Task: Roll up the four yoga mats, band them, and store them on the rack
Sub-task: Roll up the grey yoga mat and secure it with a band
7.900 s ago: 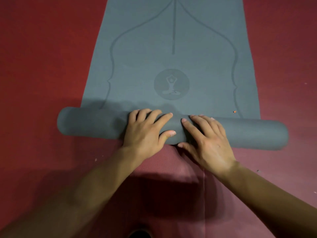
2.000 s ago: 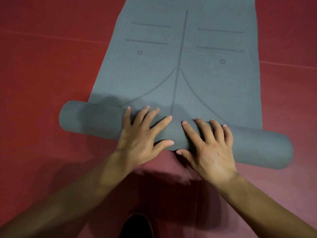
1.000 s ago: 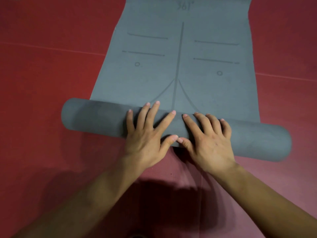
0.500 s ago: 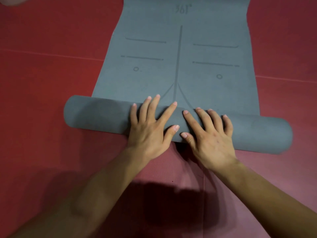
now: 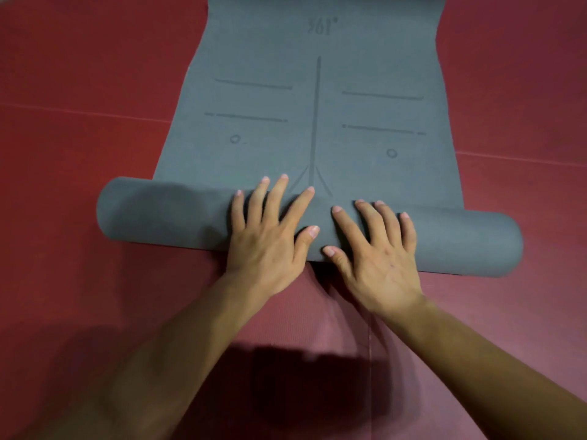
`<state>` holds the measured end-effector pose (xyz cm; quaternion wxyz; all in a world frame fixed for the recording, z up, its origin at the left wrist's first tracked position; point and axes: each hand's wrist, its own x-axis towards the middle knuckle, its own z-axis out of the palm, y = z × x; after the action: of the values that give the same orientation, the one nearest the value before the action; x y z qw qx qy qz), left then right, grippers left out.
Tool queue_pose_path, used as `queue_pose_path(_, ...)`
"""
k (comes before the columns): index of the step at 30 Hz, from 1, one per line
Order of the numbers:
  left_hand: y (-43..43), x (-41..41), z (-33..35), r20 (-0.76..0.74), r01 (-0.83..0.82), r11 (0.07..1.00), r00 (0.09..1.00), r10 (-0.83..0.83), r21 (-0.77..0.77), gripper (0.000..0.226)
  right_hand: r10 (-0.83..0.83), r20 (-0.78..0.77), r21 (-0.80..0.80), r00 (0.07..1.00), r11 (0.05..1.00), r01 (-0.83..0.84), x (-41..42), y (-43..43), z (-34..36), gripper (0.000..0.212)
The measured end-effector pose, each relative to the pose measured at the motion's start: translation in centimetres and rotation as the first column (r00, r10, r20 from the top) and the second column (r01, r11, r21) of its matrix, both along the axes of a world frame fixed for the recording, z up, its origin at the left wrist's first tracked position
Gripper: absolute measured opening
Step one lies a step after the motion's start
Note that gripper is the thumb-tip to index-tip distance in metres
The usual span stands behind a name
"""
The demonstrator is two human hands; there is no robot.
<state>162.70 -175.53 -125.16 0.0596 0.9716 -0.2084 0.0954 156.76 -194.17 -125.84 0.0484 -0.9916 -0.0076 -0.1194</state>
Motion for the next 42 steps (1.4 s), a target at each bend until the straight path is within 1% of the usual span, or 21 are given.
queue_pose_path(2,0.1,-0.6,-0.4,-0.014,0.005,1.000,1.000,-0.005,-0.023,0.058,0.000,0.009,-0.025,1.000,1.000,0.000,1.1,-0.4,-0.1,0.061)
queue_pose_path(5,-0.3,0.2,-0.8,-0.060,0.011,1.000,0.998,-0.011,-0.003,0.059,0.002,0.002,-0.052,1.000,0.999,-0.002,2.7,-0.7,0.0,0.061)
queue_pose_path(7,-0.6,1.7,-0.6,-0.058,0.017,1.000,0.998,-0.017,0.003,0.057,-0.010,-0.009,-0.042,1.000,0.999,0.009,3.9,-0.8,0.4,0.061)
queue_pose_path(9,-1.0,3.3,-0.1,-0.077,0.022,1.000,0.997,-0.021,0.014,0.055,-0.067,-0.018,0.000,0.998,0.998,0.067,4.7,-0.7,1.0,0.059)
queue_pose_path(12,-1.4,5.1,1.3,-0.221,0.000,0.999,0.975,0.008,0.037,0.059,-0.083,-0.016,0.093,0.996,0.992,0.084,4.7,-0.1,2.0,0.053)
queue_pose_path(14,-1.8,6.0,2.4,-0.281,0.007,0.998,0.960,0.010,0.058,0.063,-0.051,-0.081,0.072,0.995,0.996,0.057,4.7,-0.1,2.7,0.054)
queue_pose_path(16,-2.2,6.7,3.0,-0.279,-0.018,0.997,0.960,0.038,0.074,0.063,-0.043,-0.136,0.050,0.990,0.998,0.050,5.6,-0.7,3.2,0.056)
queue_pose_path(17,-2.4,6.8,3.1,-0.267,-0.074,0.995,0.960,0.088,0.063,0.063,-0.045,-0.150,0.044,0.988,0.998,0.052,6.5,-1.1,3.2,0.057)
queue_pose_path(19,-3.1,6.8,2.7,-0.240,-0.172,0.985,0.957,0.165,-0.009,0.062,-0.058,-0.133,0.030,0.989,0.998,0.063,8.5,-1.7,2.7,0.056)
queue_pose_path(20,-3.3,6.7,2.2,-0.224,-0.172,0.985,0.961,0.162,-0.026,0.062,-0.061,-0.104,0.028,0.993,0.998,0.064,9.3,-2.0,2.3,0.054)
queue_pose_path(23,-3.2,7.4,0.9,-0.174,-0.086,0.996,0.981,0.086,0.008,0.059,-0.036,-0.013,0.025,0.999,0.999,0.037,11.3,-2.5,1.6,0.050)
queue_pose_path(25,-3.4,8.5,1.1,-0.197,-0.083,0.996,0.976,0.089,0.038,0.058,-0.041,-0.004,0.028,0.999,0.999,0.041,11.9,-2.9,1.7,0.048)
queue_pose_path(27,-3.7,9.4,1.7,-0.238,-0.088,0.994,0.966,0.101,0.066,0.058,-0.063,0.005,0.074,0.998,0.995,0.062,11.9,-2.8,1.9,0.047)
queue_pose_path(31,-4.2,11.5,2.3,-0.306,-0.090,0.993,0.946,0.110,0.078,0.062,-0.085,-0.001,0.179,0.996,0.980,0.084,10.9,-1.5,1.4,0.050)
queue_pose_path(34,-4.4,12.1,2.4,-0.285,-0.090,0.994,0.953,0.104,0.064,0.065,-0.113,-0.003,0.172,0.994,0.979,0.112,11.8,-1.6,1.4,0.051)
queue_pose_path(38,-3.6,10.8,1.4,-0.214,-0.071,0.997,0.975,0.061,-0.039,0.061,-0.102,-0.022,0.166,0.995,0.981,0.104,12.7,-1.9,1.5,0.052)
queue_pose_path(42,-3.6,11.5,1.4,-0.222,-0.072,0.997,0.973,0.062,-0.037,0.058,-0.117,-0.053,0.155,0.992,0.980,0.124,13.3,-1.7,1.8,0.054)
